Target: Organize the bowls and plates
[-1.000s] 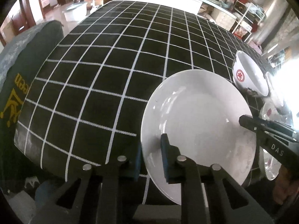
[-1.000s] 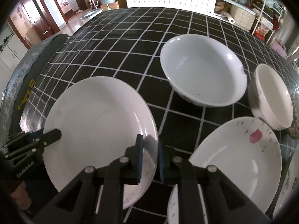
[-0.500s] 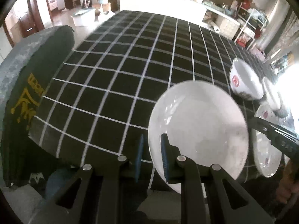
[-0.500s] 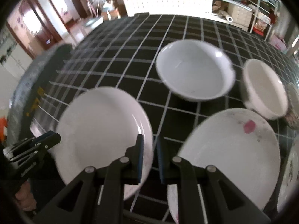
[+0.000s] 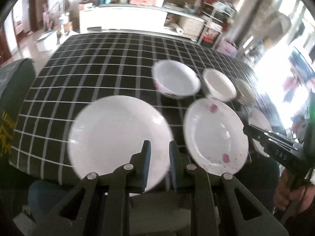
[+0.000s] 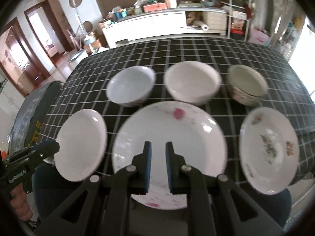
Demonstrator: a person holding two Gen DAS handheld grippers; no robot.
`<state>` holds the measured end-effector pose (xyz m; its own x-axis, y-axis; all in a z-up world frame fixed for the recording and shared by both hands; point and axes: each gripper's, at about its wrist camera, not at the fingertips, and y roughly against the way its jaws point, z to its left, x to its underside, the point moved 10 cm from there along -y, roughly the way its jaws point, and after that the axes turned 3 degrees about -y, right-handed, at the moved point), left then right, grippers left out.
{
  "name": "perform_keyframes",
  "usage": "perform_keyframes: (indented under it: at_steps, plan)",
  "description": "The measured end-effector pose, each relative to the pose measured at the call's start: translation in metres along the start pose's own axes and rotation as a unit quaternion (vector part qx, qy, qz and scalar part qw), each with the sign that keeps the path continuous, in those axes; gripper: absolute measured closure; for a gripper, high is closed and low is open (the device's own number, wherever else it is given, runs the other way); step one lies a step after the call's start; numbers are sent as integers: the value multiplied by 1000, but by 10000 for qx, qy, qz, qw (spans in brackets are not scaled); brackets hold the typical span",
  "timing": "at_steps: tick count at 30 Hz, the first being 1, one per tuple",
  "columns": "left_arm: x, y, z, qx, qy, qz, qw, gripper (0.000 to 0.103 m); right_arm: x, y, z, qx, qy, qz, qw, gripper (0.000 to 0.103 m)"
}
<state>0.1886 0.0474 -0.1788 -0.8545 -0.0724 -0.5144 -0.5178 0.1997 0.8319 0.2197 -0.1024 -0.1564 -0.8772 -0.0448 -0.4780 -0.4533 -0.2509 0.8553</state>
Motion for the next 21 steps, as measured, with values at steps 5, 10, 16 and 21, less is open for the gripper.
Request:
perform_keyframes:
  at_steps: [5, 10, 16, 21]
  plan:
    - [2, -25, -29, 87, -215, 232, 9995, 86, 8, 5, -36, 187, -206, -35, 9996, 85]
    - [4, -48, -39, 86, -250, 432, 9987, 86, 12, -1, -65, 279, -441, 29, 9986, 85]
    - [4, -69, -42, 104, -277, 645, 9975, 86, 13, -14, -77, 274, -562, 147, 9979, 85]
    - [1, -87, -39, 39, -270, 754, 9968, 86, 13, -24, -81, 292, -586, 240, 9976, 85]
